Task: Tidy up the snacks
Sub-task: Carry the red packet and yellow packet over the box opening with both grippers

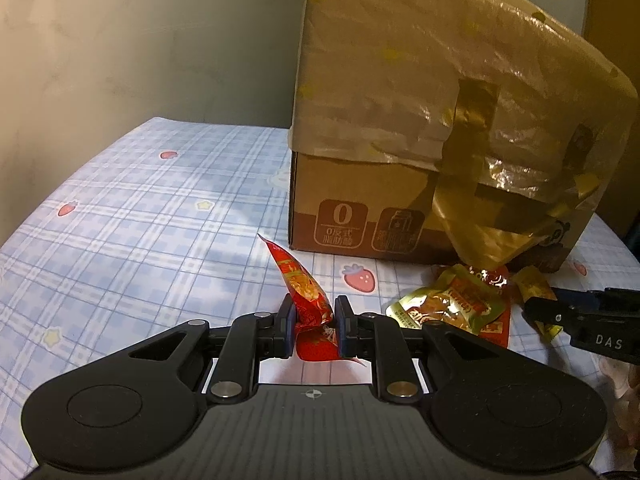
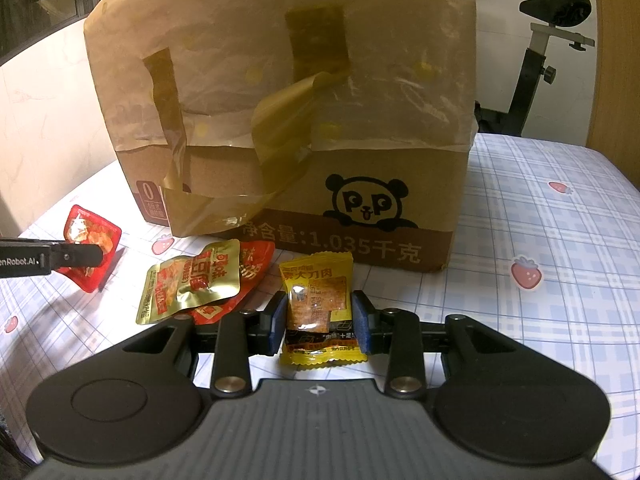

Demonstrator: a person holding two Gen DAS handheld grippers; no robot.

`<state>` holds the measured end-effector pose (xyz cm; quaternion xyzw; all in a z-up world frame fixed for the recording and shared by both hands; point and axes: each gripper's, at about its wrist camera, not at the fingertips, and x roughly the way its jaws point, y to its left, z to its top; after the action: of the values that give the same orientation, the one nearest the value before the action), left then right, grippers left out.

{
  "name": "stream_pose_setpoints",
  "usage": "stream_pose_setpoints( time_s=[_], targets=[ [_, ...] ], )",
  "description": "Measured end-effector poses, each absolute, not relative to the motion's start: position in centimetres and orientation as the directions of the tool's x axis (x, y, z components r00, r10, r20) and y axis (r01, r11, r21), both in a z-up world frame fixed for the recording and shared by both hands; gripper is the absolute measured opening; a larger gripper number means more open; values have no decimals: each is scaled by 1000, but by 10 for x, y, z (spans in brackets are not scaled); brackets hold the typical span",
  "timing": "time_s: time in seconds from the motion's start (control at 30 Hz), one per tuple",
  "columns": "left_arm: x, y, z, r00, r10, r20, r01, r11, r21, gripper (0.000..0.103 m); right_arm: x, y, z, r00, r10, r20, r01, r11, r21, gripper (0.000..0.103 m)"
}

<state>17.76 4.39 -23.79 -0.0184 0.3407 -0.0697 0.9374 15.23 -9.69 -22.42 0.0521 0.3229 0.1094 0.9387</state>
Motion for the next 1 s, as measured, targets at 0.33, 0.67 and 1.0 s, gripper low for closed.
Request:
stream_pose_setpoints(
  time_s=[0.33,0.67,1.0],
  targets=[
    [168,43,-212,787,-154,-597,131,988,-83,20,137,-99,-209,789,207,-579,-143,978,154,36],
    [162,39,-157,847,-215,-486,197,976,-89,21,100,-135,-139,896,170,-411,-99,977,188,36],
    [159,22,-87,876,-348,-334,345,936,-71,21,101,-157,-63,956,176,-234,-134,974,185,36]
  ],
)
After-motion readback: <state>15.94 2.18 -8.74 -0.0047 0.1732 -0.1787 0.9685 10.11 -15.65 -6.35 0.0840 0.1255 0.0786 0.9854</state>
